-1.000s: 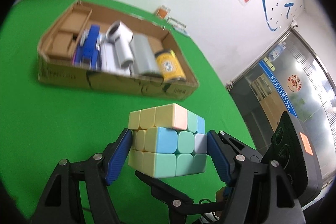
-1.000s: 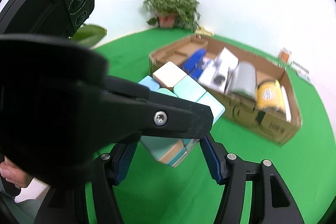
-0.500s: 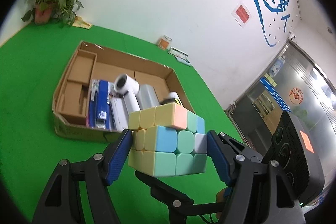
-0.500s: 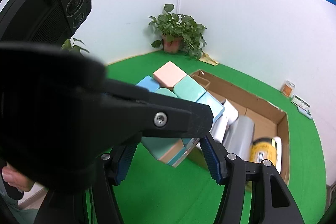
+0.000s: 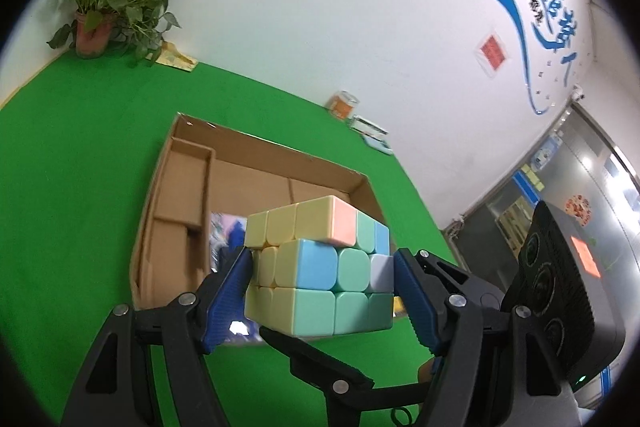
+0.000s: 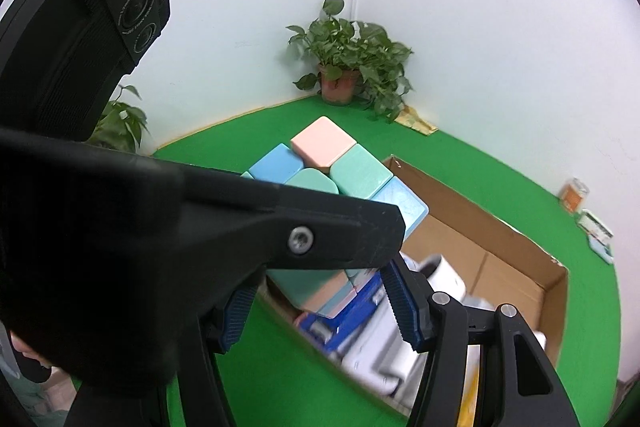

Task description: Organize rigid objects

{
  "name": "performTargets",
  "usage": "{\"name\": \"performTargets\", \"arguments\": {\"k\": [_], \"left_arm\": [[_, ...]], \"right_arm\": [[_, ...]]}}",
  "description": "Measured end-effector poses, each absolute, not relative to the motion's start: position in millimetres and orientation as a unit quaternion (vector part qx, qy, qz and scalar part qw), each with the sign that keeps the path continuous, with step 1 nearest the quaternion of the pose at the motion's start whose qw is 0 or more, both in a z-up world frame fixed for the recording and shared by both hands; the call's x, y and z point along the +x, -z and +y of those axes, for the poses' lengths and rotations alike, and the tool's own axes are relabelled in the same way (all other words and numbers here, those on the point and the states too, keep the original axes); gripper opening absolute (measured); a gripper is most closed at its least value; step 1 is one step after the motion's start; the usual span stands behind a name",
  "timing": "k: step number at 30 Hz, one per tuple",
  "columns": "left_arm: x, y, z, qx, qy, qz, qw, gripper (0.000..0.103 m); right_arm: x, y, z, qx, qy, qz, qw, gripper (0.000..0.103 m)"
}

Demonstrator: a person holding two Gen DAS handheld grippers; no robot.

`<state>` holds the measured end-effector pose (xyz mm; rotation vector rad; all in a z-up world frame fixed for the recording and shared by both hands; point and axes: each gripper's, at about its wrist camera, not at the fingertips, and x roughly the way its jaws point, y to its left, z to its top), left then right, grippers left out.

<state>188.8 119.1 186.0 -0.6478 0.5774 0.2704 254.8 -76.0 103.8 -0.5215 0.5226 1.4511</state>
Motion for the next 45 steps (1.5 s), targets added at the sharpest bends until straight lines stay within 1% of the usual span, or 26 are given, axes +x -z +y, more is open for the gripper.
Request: {"name": "performTargets", "arguments": {"k": [5,9,13,16,18,19,20,21,22,23,26,27,28,29,30,32,33,36,39,41,42,45], "left_arm": [[202,-165,164,-0.339,-0.149,0.302,0.879,0.071],[208,-138,193,-0.359,-0.159,0.331,0.858,0.071],[210,-107,214,-0.375,-0.173,0.357,0.838,0.071],[210,-88,225,-0.390,-0.184,0.369,0.823,0.071],[210,-79,231,-0.401,-0.182,0.374,0.817,0.071],[210,-79,231,-0.399,-0.181,0.373,0.818,0.067],[210,-80,230,-0.395,-0.186,0.373,0.819,0.068],[209,-84,229,-0.388,-0.197,0.372,0.820,0.068],[206,-89,225,-0.375,-0.215,0.372,0.822,0.070],[202,-97,219,-0.357,-0.234,0.370,0.825,0.070],[185,-129,191,-0.279,-0.286,0.339,0.852,0.071],[177,-139,178,-0.254,-0.297,0.322,0.863,0.074],[167,-150,160,-0.225,-0.309,0.301,0.874,0.082],[156,-158,140,-0.195,-0.319,0.278,0.885,0.084],[147,-163,122,-0.170,-0.324,0.261,0.893,0.084],[133,-166,83,-0.120,-0.334,0.237,0.904,0.084],[130,-165,67,-0.107,-0.338,0.229,0.907,0.084],[123,-149,12,-0.086,-0.326,0.215,0.916,0.085],[125,-130,-24,-0.084,-0.325,0.231,0.913,0.085],[126,-118,-42,-0.097,-0.322,0.241,0.910,0.085],[128,-114,-48,-0.103,-0.319,0.247,0.909,0.085],[131,-104,-63,-0.105,-0.326,0.268,0.900,0.085]], "right_arm": [[273,-83,-40,-0.239,-0.661,0.263,0.661,0.058],[278,-53,-12,-0.244,-0.667,0.303,0.635,0.057],[278,-21,5,-0.244,-0.669,0.343,0.613,0.056],[258,2,19,-0.241,-0.666,0.377,0.597,0.056],[255,19,8,-0.240,-0.660,0.386,0.598,0.056],[251,21,4,-0.239,-0.654,0.391,0.602,0.057],[258,22,1,-0.238,-0.643,0.395,0.611,0.059],[264,21,-6,-0.230,-0.642,0.399,0.613,0.065],[266,19,-12,-0.218,-0.644,0.404,0.612,0.068],[273,13,-23,-0.196,-0.645,0.413,0.613,0.075],[282,-15,-72,-0.132,-0.645,0.406,0.633,0.088],[284,-25,-86,-0.123,-0.636,0.389,0.655,0.094],[288,-37,-82,-0.120,-0.623,0.366,0.681,0.099],[286,-49,-64,-0.121,-0.612,0.349,0.700,0.102],[286,-54,-89,-0.127,-0.593,0.331,0.723,0.102],[287,-42,-116,-0.152,-0.548,0.305,0.764,0.102],[286,-36,-113,-0.166,-0.528,0.297,0.778,0.102],[271,-19,-182,-0.173,-0.466,0.298,0.815,0.102],[274,1,-217,-0.146,-0.423,0.324,0.833,0.102],[274,17,-226,-0.148,-0.404,0.322,0.844,0.102],[268,20,-247,-0.151,-0.397,0.321,0.846,0.102],[265,27,-268,-0.157,-0.384,0.320,0.852,0.102]]}}
